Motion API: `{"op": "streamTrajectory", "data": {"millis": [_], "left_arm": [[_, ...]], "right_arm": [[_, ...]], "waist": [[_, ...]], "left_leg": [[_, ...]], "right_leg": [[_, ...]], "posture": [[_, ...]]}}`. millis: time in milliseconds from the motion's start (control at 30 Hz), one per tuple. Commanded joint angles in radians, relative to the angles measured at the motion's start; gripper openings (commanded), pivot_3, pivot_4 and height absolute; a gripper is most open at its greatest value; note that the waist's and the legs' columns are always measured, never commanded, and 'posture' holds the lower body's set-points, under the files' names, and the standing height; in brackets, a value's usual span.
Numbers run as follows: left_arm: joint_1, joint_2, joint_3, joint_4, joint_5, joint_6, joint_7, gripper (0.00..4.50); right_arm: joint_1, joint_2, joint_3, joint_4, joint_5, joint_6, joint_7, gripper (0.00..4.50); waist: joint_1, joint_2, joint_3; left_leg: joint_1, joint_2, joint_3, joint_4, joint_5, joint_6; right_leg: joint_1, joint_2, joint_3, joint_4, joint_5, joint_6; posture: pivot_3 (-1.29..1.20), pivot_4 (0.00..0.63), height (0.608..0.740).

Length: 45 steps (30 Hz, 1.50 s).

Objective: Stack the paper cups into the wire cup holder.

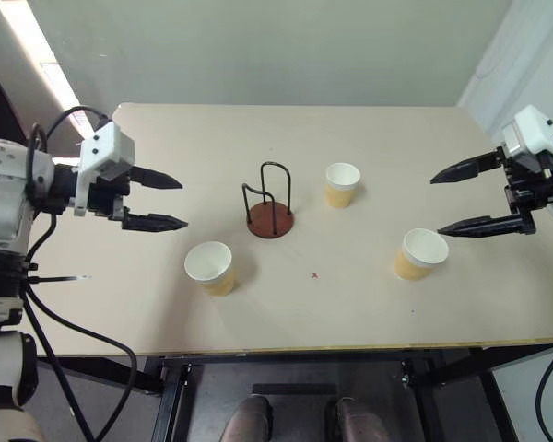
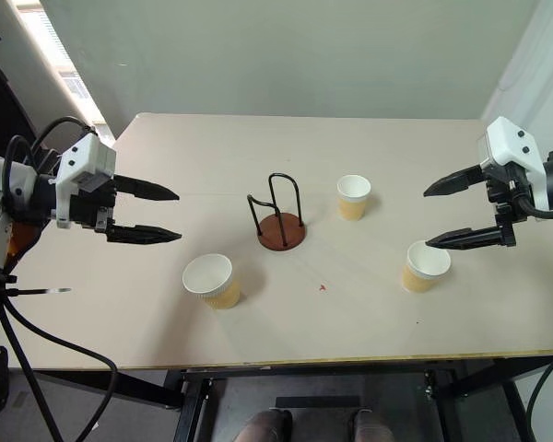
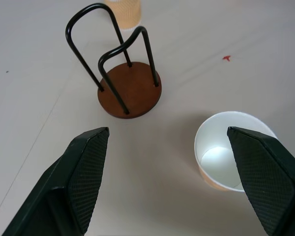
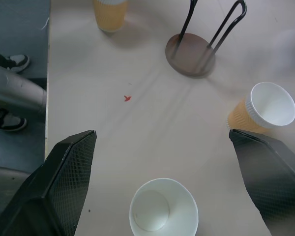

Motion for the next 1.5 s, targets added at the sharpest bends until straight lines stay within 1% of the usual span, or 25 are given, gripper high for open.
{"op": "streamTrajectory", "data": {"millis": [33, 167, 233, 367, 533, 633, 667, 733, 833, 933, 1067, 1100, 1233, 1267, 1367, 1433, 1500], "left_arm": [[0.0, 0.011, 0.024, -0.002, 0.009, -0.016, -0.004, 4.11], [-0.007, 0.003, 0.024, 0.006, 0.014, -0.019, -0.006, 4.11], [-0.039, -0.026, 0.018, 0.041, 0.037, -0.041, 0.036, 4.11], [-0.123, -0.143, -0.008, 0.14, 0.105, -0.091, 0.168, 4.11], [-0.186, -0.277, -0.057, 0.233, 0.174, -0.118, 0.251, 4.11], [-0.211, -0.333, -0.078, 0.301, 0.21, -0.153, 0.286, 4.11], [-0.223, -0.358, -0.082, 0.335, 0.221, -0.166, 0.305, 4.11], [-0.251, -0.412, -0.1, 0.414, 0.258, -0.206, 0.357, 4.11], [-0.283, -0.463, -0.097, 0.496, 0.278, -0.245, 0.39, 4.11], [-0.31, -0.511, -0.088, 0.556, 0.279, -0.266, 0.405, 3.55], [-0.319, -0.552, -0.085, 0.6, 0.281, -0.287, 0.412, 2.07], [-0.321, -0.553, -0.081, 0.604, 0.276, -0.287, 0.405, 1.75], [-0.333, -0.533, -0.073, 0.606, 0.272, -0.285, 0.373, 0.22], [-0.333, -0.525, -0.071, 0.596, 0.27, -0.281, 0.357, 0.09], [-0.318, -0.509, -0.069, 0.511, 0.245, -0.245, 0.275, 0.09], [-0.291, -0.508, -0.066, 0.39, 0.203, -0.176, 0.212, 0.09], [-0.258, -0.508, -0.065, 0.272, 0.169, -0.102, 0.182, 0.09]], "right_arm": [[-0.013, -0.014, -0.025, -0.003, -0.002, -0.012, -0.002, 4.5], [-0.013, -0.012, -0.04, 0.003, 0.001, -0.009, -0.017, 4.5], [-0.007, -0.011, -0.052, -0.01, 0.018, 0.005, -0.023, 4.5], [-0.013, 0.019, -0.087, -0.068, 0.08, 0.066, -0.065, 4.5], [-0.013, 0.023, -0.097, -0.132, 0.11, 0.105, -0.094, 4.5], [-0.004, 0.014, -0.101, -0.145, 0.114, 0.115, -0.103, 4.5], [0.002, 0.011, -0.104, -0.152, 0.117, 0.119, -0.106, 4.5], [0.012, 0.006, -0.115, -0.169, 0.129, 0.133, -0.115, 4.5], [0.022, -0.002, -0.125, -0.188, 0.139, 0.15, -0.127, 4.5], [0.04, -0.014, -0.141, -0.214, 0.149, 0.172, -0.141, 4.5], [0.066, -0.031, -0.161, -0.247, 0.165, 0.192, -0.161, 4.5], [0.072, -0.038, -0.167, -0.254, 0.167, 0.196, -0.164, 4.5], [0.088, -0.065, -0.186, -0.265, 0.176, 0.204, -0.172, 4.5], [0.09, -0.069, -0.188, -0.267, 0.178, 0.204, -0.175, 4.5], [0.096, -0.074, -0.19, -0.273, 0.185, 0.205, -0.181, 4.5], [0.102, -0.078, -0.19, -0.28, 0.192, 0.207, -0.178, 4.5], [0.115, -0.084, -0.189, -0.289, 0.201, 0.21, -0.172, 4.5]], "waist": [[0.0, 0.0, 0.0], [0.0, 0.0, 0.0], [0.001, 0.0, 0.0], [0.008, 0.0, 0.0], [0.007, 0.0, 0.0], [0.007, 0.0, 0.0], [0.008, 0.0, 0.0], [0.008, 0.0, 0.0], [0.009, 0.0, 0.0], [0.011, 0.0, 0.0], [0.013, 0.0, 0.0], [0.013, 0.0, 0.0], [0.015, 0.0, 0.0], [0.015, 0.0, 0.0], [0.015, 0.0, 0.0], [0.015, 0.0, 0.0], [0.017, 0.0, 0.0]], "left_leg": [[0.0, 0.0, 0.0, 0.0, 0.0, 0.0], [0.0, 0.0, 0.0, 0.0, 0.0, 0.0], [0.0, 0.0, 0.0, 0.0, 0.0, 0.0], [0.0, 0.0, 0.0, 0.001, 0.002, 0.001], [-0.002, -0.001, 0.002, 0.006, 0.001, 0.003], [-0.003, -0.001, 0.002, 0.008, 0.001, 0.003], [-0.003, -0.001, 0.002, 0.009, 0.0, 0.003], [-0.004, -0.001, 0.002, 0.01, 0.0, 0.004], [-0.005, -0.001, 0.003, 0.012, 0.0, 0.004], [-0.006, -0.001, 0.003, 0.014, -0.001, 0.006], [-0.007, -0.003, 0.004, 0.016, -0.001, 0.007], [-0.007, -0.003, 0.004, 0.016, -0.001, 0.007], [-0.008, -0.004, 0.004, 0.016, -0.001, 0.007], [-0.008, -0.004, 0.004, 0.016, -0.001, 0.007], [-0.008, -0.005, 0.005, 0.017, -0.001, 0.007], [-0.009, -0.006, 0.005, 0.017, -0.001, 0.007], [-0.01, -0.006, 0.005, 0.02, -0.001, 0.006]], "right_leg": [[0.0, 0.0, 0.0, 0.0, 0.0, 0.0], [0.0, 0.0, 0.0, 0.0, 0.0, 0.0], [0.0, 0.0, 0.0, 0.0, 0.0, 0.0], [0.0, 0.0, 0.0, 0.001, 0.001, 0.001], [0.001, -0.001, 0.001, 0.0, 0.002, 0.004], [0.002, -0.001, 0.001, -0.001, 0.004, 0.007], [0.001, -0.001, 0.001, -0.001, 0.007, 0.011], [0.001, 0.0, 0.001, -0.001, 0.008, 0.013], [0.001, 0.0, 0.001, -0.001, 0.008, 0.013], [0.001, 0.0, 0.002, -0.002, 0.01, 0.017], [0.001, 0.0, 0.003, -0.003, 0.011, 0.021], [0.001, -0.001, 0.004, -0.003, 0.011, 0.022], [0.001, -0.001, 0.005, -0.002, 0.01, 0.025], [0.001, 0.0, 0.005, -0.002, 0.01, 0.026], [0.001, 0.0, 0.006, -0.002, 0.009, 0.028], [0.001, 0.0, 0.007, -0.002, 0.007, 0.03], [0.001, 0.0, 0.008, -0.002, 0.007, 0.031]], "posture": [[0.0, 0.15, 0.74], [0.0, 0.15, 0.74], [0.0, 0.15, 0.74], [0.0, 0.15, 0.74], [0.0, 0.15, 0.74], [0.0, 0.15, 0.74], [0.0, 0.15, 0.74], [0.0, 0.15, 0.74], [0.0, 0.15, 0.74], [0.0, 0.15, 0.74], [0.0, 0.15, 0.74], [0.0, 0.15, 0.74], [0.0, 0.15, 0.74], [0.0, 0.15, 0.74], [0.0, 0.15, 0.74], [0.0, 0.15, 0.74], [0.0, 0.15, 0.74]]}}
